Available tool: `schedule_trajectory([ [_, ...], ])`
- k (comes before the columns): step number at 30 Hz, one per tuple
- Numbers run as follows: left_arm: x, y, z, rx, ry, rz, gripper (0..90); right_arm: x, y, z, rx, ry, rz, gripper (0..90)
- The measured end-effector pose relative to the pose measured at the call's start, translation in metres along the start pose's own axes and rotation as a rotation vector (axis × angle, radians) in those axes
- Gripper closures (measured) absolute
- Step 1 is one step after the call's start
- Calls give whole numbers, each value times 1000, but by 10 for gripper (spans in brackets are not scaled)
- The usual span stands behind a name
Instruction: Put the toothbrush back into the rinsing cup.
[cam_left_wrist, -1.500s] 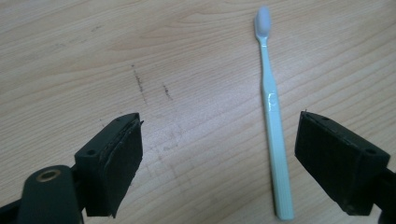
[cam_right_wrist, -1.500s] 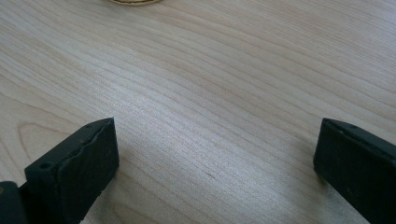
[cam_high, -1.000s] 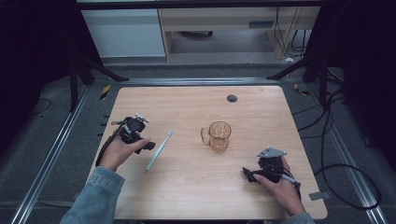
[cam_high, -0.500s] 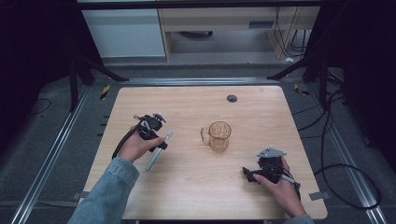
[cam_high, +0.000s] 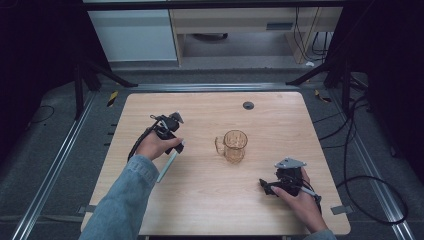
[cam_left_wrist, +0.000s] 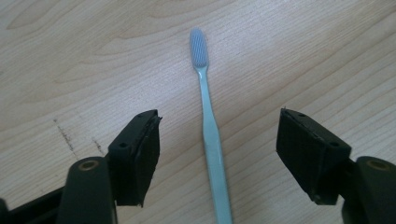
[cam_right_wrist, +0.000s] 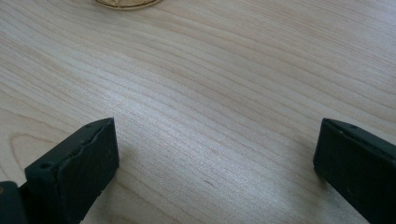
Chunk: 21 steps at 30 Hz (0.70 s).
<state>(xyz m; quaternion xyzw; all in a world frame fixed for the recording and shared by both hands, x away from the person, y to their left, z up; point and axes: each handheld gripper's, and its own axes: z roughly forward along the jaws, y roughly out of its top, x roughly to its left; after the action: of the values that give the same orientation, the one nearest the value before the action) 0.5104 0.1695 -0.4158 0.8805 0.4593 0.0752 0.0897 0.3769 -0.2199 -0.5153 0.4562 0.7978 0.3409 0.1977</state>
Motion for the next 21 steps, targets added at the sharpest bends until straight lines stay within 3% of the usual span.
schedule_trajectory([
  [7, -3, 6, 15, 75, -7, 15, 431, 0, 0, 0, 1, 0, 0, 5],
  [14, 4, 3, 25, 82, -19, -42, 539, 0, 0, 0, -1, 1, -2, 5],
  [21, 6, 2, 31, 96, -31, -66, 602, 0, 0, 0, -1, 1, -1, 5],
])
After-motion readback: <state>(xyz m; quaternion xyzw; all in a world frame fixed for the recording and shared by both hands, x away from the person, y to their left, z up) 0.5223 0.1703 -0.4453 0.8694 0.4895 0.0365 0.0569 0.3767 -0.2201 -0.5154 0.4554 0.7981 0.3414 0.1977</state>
